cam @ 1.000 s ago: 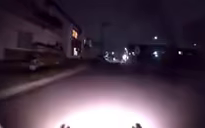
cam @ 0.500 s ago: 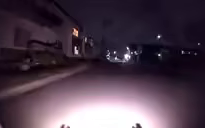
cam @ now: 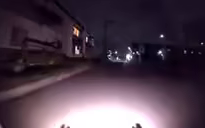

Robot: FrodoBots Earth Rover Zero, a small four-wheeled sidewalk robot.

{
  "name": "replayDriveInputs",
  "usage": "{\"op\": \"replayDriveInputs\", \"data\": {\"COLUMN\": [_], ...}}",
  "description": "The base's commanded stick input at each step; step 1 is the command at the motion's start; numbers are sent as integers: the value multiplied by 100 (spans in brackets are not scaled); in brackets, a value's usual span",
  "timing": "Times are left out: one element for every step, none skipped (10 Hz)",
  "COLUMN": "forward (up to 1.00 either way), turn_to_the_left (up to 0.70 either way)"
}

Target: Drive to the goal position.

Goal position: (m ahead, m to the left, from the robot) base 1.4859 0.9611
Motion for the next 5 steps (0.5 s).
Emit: {"op": "replayDriveInputs", "data": {"forward": [100, 100, 100, 100, 100], "turn_to_the_left": [0, 0, 0, 0, 0]}}
